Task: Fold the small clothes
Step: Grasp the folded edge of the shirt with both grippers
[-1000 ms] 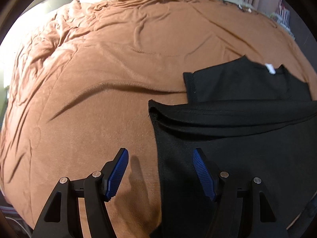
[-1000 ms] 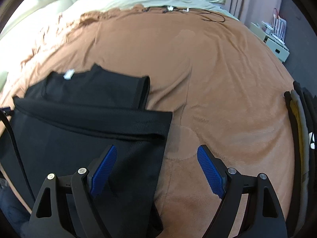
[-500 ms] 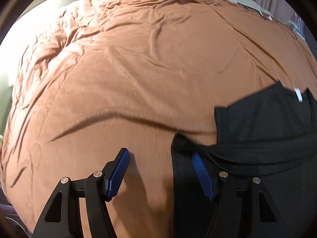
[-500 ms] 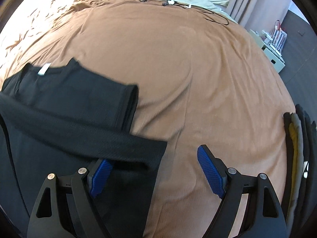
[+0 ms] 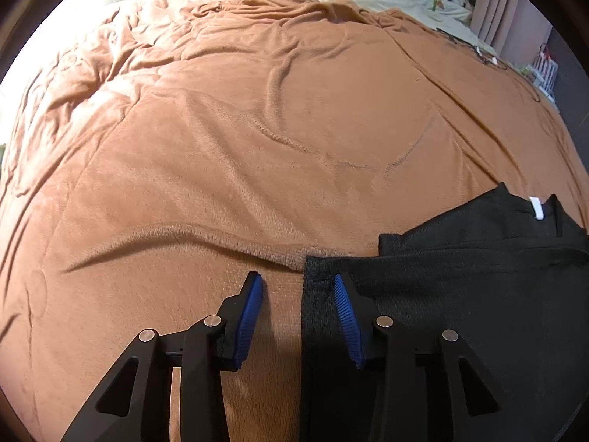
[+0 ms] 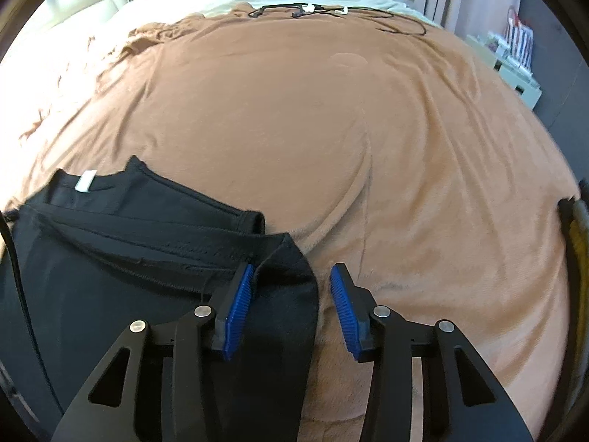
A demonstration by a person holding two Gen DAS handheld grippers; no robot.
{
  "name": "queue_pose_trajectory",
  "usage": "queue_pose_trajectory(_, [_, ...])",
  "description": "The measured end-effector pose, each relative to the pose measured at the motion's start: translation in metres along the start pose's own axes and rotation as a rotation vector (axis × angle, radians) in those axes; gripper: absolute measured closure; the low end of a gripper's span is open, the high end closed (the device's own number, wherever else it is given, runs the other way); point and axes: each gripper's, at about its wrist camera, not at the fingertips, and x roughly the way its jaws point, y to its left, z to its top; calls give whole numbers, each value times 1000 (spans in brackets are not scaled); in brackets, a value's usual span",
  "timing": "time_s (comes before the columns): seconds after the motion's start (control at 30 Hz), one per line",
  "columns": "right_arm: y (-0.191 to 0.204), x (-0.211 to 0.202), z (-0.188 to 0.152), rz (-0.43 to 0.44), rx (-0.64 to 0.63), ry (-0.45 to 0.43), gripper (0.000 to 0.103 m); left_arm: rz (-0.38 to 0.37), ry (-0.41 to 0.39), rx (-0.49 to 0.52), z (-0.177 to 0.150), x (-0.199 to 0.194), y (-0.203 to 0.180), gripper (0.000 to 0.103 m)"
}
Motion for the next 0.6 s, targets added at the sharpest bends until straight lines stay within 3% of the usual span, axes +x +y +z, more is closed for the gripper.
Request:
queue_pose_trajectory(0.23, [-32, -21, -2, 126, 111, -63, 62, -16, -6, -6, -1, 0, 2, 62])
queue_pose_trajectory(0.37, [-43, -28, -6, 130, 127, -86, 61, -15, -15, 1, -1, 0, 1, 66])
queue_pose_trajectory(0.6, [-25, 1, -9, 90, 69, -16, 62, -40, -28, -2, -3, -1, 0, 77])
